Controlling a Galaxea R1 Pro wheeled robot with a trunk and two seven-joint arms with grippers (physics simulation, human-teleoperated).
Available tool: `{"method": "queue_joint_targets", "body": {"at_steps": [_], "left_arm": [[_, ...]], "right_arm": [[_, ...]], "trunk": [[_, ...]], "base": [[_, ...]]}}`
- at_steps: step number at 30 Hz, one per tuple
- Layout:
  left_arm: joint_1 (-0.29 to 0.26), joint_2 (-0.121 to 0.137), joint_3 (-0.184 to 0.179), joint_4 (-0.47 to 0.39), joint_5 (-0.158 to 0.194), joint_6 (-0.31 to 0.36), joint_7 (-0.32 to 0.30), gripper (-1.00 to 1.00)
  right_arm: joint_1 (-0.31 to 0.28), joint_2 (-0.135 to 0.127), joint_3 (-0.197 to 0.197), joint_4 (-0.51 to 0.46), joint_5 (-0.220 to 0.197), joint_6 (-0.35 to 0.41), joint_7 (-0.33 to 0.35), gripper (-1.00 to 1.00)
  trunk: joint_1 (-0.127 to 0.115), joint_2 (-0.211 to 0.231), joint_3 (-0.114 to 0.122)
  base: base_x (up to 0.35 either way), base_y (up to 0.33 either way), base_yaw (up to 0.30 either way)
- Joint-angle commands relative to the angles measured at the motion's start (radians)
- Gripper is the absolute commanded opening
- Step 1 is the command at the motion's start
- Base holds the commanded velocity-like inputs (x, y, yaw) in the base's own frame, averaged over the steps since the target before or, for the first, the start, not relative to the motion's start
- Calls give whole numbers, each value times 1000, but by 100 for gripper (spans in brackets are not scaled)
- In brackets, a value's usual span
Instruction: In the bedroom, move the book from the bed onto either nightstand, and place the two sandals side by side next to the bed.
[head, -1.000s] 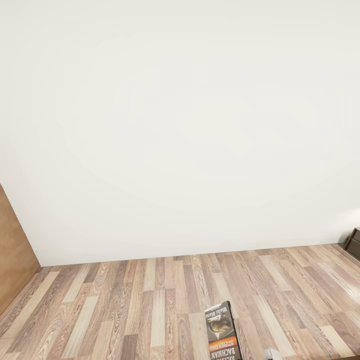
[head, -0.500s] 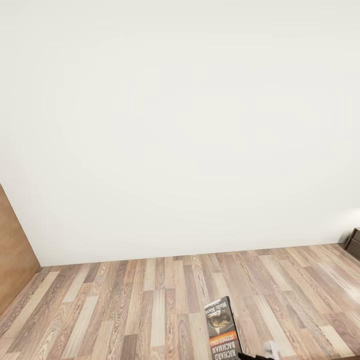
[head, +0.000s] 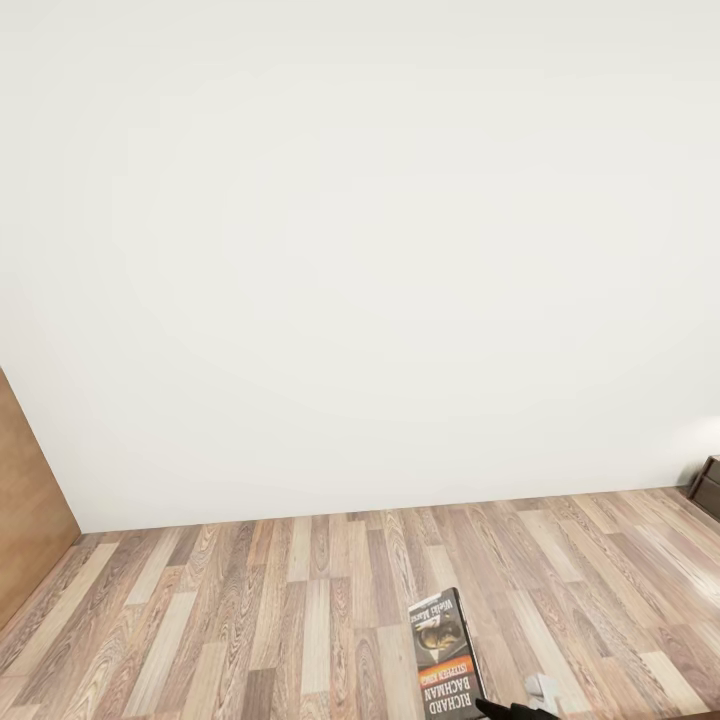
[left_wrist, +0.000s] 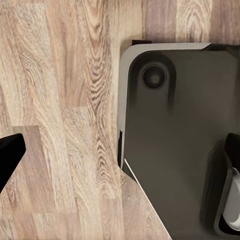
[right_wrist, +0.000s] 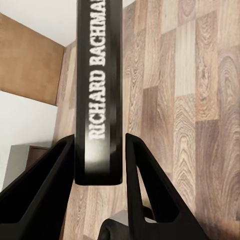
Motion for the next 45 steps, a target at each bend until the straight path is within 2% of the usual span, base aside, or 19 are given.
{"method": "queue_joint_targets", "body": {"at_steps": [1,19,35,45], "left_arm": [[0,0,-8,1,10,-3,-3,100],[0,-4,-8,1,11,-11,-3,100],[0,-35,-8,1,10,-13,-3,100],[0,-43,-11,1,8,-15,-2,100]], "right_arm": [[0,0,-9,-1,7,7,5,-100],[-1,0,-7,0,7,6,30,-100],[-1,5,-5,1,9,6,51,-100],[-1,2,-6,2,9,7,50,-100]], "trunk": [[0,-1,0],[0,-1,0],[0,-1,0],[0,-1,0]], "base": [[0,0,0],[0,0,0],[0,0,0],[0,0,0]]}}
